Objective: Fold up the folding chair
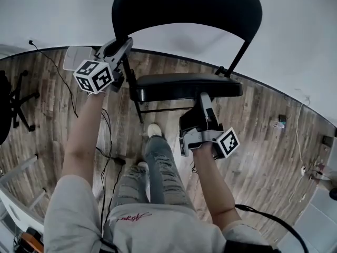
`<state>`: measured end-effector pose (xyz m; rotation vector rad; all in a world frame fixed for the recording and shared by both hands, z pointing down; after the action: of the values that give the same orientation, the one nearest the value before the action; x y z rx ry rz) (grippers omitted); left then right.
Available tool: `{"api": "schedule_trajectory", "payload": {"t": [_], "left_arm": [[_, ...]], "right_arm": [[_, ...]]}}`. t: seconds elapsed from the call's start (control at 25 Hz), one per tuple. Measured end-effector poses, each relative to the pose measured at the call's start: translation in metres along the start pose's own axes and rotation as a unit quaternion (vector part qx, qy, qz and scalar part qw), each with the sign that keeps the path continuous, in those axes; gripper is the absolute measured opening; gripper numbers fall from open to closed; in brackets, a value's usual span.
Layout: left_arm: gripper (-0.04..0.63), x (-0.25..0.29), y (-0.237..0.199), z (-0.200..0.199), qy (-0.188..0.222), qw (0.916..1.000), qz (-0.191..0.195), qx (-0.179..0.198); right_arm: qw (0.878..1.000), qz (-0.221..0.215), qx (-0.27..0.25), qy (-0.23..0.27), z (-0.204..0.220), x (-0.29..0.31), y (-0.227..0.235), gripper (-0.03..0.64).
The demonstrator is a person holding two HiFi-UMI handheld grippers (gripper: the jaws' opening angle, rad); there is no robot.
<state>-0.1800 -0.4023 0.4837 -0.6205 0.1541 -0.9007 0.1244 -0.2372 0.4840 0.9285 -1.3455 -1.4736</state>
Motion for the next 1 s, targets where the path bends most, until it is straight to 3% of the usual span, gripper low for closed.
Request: {"api": "schedule_trajectory", "payload": {"t": [0.32, 0.6, 0.76, 1.0], "left_arm": [[0.078, 0.042, -0.012, -0.016, -0.033, 0.9994, 0.006, 0.008], [0.077, 0.065, -0.013, -0.026, -0.028, 0.9992, 0.008, 0.026], [0.067, 0.078, -0.012, -0.030, -0.022, 0.9968, -0.050, 0.059], [0.053, 0.094, 0.002, -0.041, -0.032, 0.9822, -0.123, 0.138]], "right_arm": [[1.000, 0.004, 0.005, -0.011, -0.001, 0.025, 0.000, 0.051], [1.000, -0.007, 0.010, -0.019, -0.011, 0.055, -0.003, 0.051], [1.000, 0.002, -0.017, -0.026, -0.018, 0.076, -0.006, 0.048], [0.995, 0.022, -0.091, -0.032, -0.021, 0.100, -0.017, 0.037]]}}
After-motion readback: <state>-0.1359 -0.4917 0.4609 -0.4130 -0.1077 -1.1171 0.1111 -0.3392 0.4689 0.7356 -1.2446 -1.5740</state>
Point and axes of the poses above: the fingertips, and each gripper's own axes: x forward along the fingers, y to its right, z out of its underside, the point moved 6 cm from there along -x, backward along the fingers, and after that the axes turned 13 degrees about -x, right-handed, at the moved point
